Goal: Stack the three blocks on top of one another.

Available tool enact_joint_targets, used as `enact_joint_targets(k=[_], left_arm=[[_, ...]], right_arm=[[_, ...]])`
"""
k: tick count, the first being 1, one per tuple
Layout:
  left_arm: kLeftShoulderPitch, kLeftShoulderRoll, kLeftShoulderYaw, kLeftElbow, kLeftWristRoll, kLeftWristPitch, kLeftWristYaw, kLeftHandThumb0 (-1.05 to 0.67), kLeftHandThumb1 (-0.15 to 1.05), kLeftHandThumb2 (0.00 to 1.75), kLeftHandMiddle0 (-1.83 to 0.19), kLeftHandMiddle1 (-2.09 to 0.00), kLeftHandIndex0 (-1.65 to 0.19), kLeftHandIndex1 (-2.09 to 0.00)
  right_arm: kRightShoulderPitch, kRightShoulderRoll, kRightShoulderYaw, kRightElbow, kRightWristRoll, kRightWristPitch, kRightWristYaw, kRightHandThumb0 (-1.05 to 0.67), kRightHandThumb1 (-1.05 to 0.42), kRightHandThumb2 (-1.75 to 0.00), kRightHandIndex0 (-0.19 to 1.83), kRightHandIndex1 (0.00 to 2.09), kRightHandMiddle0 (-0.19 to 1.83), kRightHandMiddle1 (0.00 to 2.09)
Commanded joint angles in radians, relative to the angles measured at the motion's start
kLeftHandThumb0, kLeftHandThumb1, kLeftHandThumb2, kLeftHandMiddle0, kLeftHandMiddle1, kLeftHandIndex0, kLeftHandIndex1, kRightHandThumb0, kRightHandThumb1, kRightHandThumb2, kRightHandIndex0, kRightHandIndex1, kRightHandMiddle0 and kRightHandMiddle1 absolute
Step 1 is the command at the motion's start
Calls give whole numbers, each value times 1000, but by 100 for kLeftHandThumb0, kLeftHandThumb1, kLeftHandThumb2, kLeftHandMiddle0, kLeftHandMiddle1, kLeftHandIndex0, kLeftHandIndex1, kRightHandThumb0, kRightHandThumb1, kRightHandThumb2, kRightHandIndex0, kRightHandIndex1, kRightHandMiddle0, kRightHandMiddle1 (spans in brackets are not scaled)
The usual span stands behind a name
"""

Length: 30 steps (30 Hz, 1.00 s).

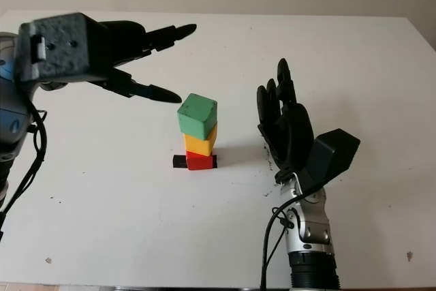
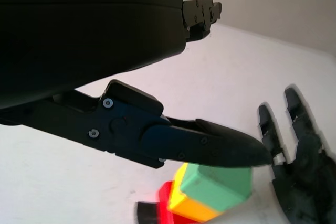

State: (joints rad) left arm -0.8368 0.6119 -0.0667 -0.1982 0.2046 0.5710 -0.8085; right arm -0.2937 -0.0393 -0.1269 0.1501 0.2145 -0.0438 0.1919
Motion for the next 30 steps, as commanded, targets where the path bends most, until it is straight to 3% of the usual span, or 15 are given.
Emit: enact_joint_targets(k=[1, 5, 9, 11, 17, 23, 30], left_arm=[[50, -44, 99, -4, -43, -21, 95, -85, 105, 61, 19, 0, 19, 0], [141, -188, 274, 65, -195, -131, 299, -78, 105, 61, 19, 0, 19, 0], [219, -250, 338, 101, -278, -215, 408, -77, 105, 61, 19, 0, 19, 0], [283, -290, 367, 134, -308, -304, 459, -76, 105, 63, 19, 0, 19, 0], [411, -358, 366, 267, -341, -546, 530, -74, 105, 64, 19, 0, 19, 0], [491, -450, 322, 452, -357, -661, 562, -75, 105, 64, 19, 0, 19, 0], [596, -541, 278, 383, -397, -716, 591, -81, 105, 70, 19, 0, 19, 0]], right_arm=[[-18, -14, -5, 5, 4, -11, 6, -68, -105, -43, -11, 5, -6, 6], [-33, -23, -13, 27, 9, -20, 22, -67, -105, -44, -12, 5, -7, 5], [-41, -36, -17, 38, 4, -28, 29, -67, -105, -46, -13, 5, -9, 4], [-46, -42, -22, 38, 10, -29, 34, -66, -105, -47, -15, 4, -10, 4], [-54, -49, -30, 35, 17, -10, 33, -66, -105, -49, -17, 4, -12, 4], [-54, -56, -20, 25, -3, 8, 17, -66, -105, -52, -19, 1, -16, 3], [-52, -53, -16, 28, -21, -1, 7, -67, -105, -54, -19, 0, -19, 0]])
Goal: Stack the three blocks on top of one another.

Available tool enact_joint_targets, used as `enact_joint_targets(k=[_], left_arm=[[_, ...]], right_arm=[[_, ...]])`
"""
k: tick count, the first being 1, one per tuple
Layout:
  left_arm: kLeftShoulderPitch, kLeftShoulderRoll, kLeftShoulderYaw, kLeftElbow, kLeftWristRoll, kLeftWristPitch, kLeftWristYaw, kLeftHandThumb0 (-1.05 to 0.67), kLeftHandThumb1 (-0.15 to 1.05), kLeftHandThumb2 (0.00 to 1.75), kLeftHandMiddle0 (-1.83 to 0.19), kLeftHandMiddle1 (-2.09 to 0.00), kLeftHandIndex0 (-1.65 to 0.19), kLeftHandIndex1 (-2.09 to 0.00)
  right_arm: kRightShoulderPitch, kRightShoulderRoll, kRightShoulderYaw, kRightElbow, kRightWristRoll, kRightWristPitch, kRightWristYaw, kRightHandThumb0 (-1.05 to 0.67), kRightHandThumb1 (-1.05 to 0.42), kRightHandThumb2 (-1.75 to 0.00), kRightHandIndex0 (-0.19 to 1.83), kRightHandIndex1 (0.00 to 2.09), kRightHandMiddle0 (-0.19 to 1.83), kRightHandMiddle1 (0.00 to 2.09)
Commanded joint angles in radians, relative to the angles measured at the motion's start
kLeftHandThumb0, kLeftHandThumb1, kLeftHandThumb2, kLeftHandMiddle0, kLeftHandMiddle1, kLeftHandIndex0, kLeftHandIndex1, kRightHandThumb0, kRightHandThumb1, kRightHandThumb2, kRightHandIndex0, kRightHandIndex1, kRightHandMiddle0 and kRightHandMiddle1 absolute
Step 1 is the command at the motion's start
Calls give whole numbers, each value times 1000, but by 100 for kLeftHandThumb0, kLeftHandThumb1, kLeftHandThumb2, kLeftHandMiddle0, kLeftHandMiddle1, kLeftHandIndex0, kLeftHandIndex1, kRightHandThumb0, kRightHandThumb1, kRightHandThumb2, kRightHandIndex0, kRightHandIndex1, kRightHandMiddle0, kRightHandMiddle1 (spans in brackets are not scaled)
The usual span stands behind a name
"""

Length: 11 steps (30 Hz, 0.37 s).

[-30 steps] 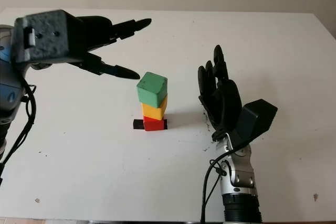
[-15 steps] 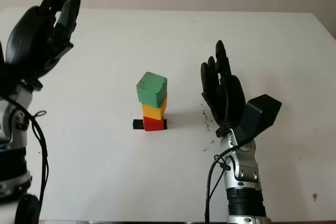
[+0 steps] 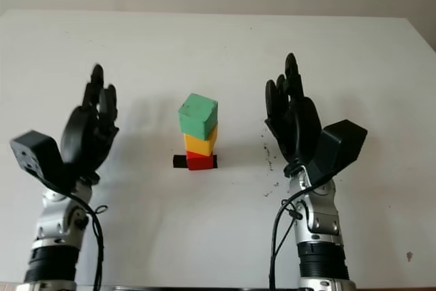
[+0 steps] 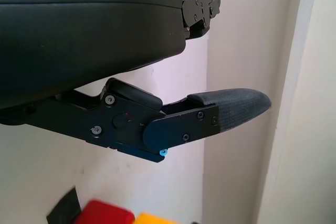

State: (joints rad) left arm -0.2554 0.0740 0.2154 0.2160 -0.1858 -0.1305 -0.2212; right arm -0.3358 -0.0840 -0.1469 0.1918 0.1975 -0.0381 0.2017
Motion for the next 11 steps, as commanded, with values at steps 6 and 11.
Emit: enact_joint_targets(k=[6, 11], left_arm=[[46, -8, -11, -75, -32, 19, 22, -80, 105, 69, 19, 0, 19, 0], [55, -6, -18, -83, -38, 27, 27, -79, 105, 69, 19, 0, 19, 0]], right_arm=[[-3, -6, 6, -20, -2, -10, -5, -66, -105, -54, -19, 0, -19, 0], [-4, -5, 5, -29, 6, -2, -8, -66, -105, -54, -19, 0, -19, 0]])
